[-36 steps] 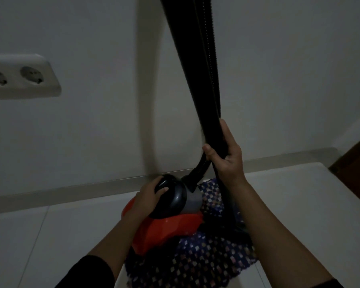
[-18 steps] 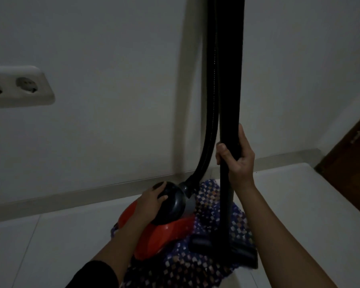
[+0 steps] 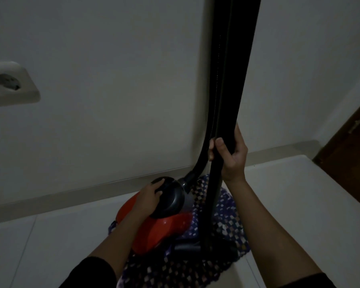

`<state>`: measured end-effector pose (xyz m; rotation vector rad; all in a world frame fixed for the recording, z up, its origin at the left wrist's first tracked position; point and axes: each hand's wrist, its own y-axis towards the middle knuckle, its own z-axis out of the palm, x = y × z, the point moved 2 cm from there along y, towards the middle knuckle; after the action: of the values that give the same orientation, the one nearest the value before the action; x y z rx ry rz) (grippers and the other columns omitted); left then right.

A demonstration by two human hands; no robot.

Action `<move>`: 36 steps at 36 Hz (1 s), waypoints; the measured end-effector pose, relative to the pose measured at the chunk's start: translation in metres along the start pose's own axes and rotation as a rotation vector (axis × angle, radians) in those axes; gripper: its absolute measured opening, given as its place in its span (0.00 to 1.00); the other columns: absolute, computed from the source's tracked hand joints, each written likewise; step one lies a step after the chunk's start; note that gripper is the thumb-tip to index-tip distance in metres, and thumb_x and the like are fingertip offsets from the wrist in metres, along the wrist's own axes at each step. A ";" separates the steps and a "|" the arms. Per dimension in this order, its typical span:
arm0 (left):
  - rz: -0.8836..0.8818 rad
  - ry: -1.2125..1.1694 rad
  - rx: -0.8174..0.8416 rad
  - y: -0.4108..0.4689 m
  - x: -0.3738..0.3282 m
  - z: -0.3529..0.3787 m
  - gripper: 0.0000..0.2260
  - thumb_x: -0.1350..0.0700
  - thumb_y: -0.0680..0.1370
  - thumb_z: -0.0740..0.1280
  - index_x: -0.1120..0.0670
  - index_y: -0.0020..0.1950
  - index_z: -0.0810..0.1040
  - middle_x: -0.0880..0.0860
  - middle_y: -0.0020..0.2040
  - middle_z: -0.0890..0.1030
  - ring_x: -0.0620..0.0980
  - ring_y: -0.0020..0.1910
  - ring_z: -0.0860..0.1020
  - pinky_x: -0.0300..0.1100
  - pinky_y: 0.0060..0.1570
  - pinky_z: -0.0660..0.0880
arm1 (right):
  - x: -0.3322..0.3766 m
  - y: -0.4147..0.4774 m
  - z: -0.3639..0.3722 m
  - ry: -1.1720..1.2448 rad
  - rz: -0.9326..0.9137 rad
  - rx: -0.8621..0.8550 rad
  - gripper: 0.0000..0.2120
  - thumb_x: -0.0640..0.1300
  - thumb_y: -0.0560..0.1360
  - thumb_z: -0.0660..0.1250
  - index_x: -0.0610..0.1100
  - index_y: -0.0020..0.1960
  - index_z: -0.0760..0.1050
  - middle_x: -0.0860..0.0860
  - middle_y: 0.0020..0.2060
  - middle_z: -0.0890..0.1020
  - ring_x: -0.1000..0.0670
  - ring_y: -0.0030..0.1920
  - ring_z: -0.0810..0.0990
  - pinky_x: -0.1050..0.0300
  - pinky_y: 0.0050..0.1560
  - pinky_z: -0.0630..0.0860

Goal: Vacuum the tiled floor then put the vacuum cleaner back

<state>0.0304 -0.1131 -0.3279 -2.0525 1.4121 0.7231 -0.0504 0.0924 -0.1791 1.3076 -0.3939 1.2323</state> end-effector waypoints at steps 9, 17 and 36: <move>-0.005 0.009 -0.036 -0.002 0.004 0.005 0.21 0.62 0.79 0.61 0.51 0.72 0.69 0.58 0.70 0.72 0.58 0.67 0.71 0.51 0.67 0.69 | -0.018 0.008 0.003 -0.175 -0.031 -0.028 0.35 0.58 0.75 0.66 0.45 0.74 0.56 0.57 0.31 0.77 0.55 0.27 0.72 0.61 0.29 0.73; -0.046 0.061 -0.065 -0.006 0.000 0.009 0.21 0.61 0.80 0.59 0.50 0.73 0.67 0.59 0.69 0.71 0.59 0.67 0.70 0.52 0.67 0.69 | -0.016 -0.003 0.004 -0.388 -0.171 -0.090 0.29 0.63 0.75 0.62 0.63 0.72 0.54 0.55 0.36 0.81 0.52 0.30 0.75 0.56 0.36 0.78; -0.079 0.077 -0.014 -0.031 -0.041 -0.026 0.20 0.58 0.80 0.61 0.62 0.72 0.66 0.61 0.69 0.69 0.59 0.68 0.68 0.46 0.68 0.64 | 0.020 -0.031 -0.001 -0.697 0.206 -0.027 0.28 0.57 0.79 0.59 0.47 0.76 0.61 0.52 0.72 0.69 0.55 0.72 0.67 0.48 0.73 0.65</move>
<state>0.0505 -0.0950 -0.2766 -2.1548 1.3627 0.6298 -0.0168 0.1086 -0.1789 1.6847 -1.0564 0.8955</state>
